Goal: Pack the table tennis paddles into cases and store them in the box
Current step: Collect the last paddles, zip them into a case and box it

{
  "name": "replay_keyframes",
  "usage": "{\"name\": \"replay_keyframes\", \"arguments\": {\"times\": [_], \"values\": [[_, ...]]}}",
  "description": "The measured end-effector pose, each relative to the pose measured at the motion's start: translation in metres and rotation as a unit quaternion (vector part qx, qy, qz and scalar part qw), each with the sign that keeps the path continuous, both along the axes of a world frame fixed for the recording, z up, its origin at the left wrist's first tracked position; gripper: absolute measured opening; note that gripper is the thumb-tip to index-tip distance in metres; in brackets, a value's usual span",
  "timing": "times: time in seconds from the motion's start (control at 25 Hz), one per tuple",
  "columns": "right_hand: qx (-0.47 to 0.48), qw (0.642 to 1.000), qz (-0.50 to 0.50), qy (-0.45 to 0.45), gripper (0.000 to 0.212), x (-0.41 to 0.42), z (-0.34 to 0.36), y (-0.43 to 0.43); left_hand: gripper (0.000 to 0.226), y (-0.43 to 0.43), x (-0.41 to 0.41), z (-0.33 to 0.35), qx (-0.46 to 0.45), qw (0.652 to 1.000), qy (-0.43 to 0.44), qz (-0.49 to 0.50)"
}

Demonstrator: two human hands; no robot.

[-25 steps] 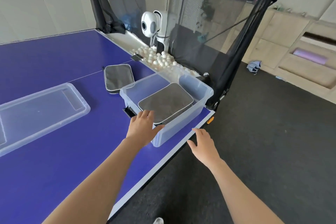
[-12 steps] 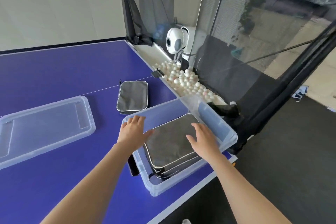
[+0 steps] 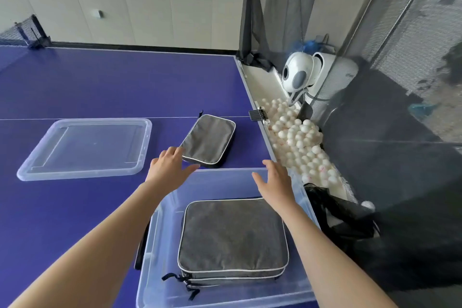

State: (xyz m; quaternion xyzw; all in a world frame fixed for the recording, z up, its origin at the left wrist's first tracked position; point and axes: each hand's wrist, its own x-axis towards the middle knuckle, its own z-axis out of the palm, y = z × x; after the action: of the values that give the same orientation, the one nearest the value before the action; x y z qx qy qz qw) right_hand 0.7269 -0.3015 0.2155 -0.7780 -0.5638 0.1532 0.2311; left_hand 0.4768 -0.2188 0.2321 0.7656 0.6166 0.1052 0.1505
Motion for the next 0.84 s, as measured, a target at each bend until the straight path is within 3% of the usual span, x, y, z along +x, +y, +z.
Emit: {"name": "replay_keyframes", "arguments": {"times": [0.4,0.84], "values": [[-0.071,0.985,-0.048,0.152,0.057,0.012,-0.021,0.129,0.076,0.118,-0.01,-0.026,-0.129,0.976,-0.121,0.126],[-0.183,0.914,-0.158,0.327,0.075,0.002,-0.105,0.256,0.083,0.252,0.023,-0.126,-0.244,0.93,-0.192,0.197]]}}
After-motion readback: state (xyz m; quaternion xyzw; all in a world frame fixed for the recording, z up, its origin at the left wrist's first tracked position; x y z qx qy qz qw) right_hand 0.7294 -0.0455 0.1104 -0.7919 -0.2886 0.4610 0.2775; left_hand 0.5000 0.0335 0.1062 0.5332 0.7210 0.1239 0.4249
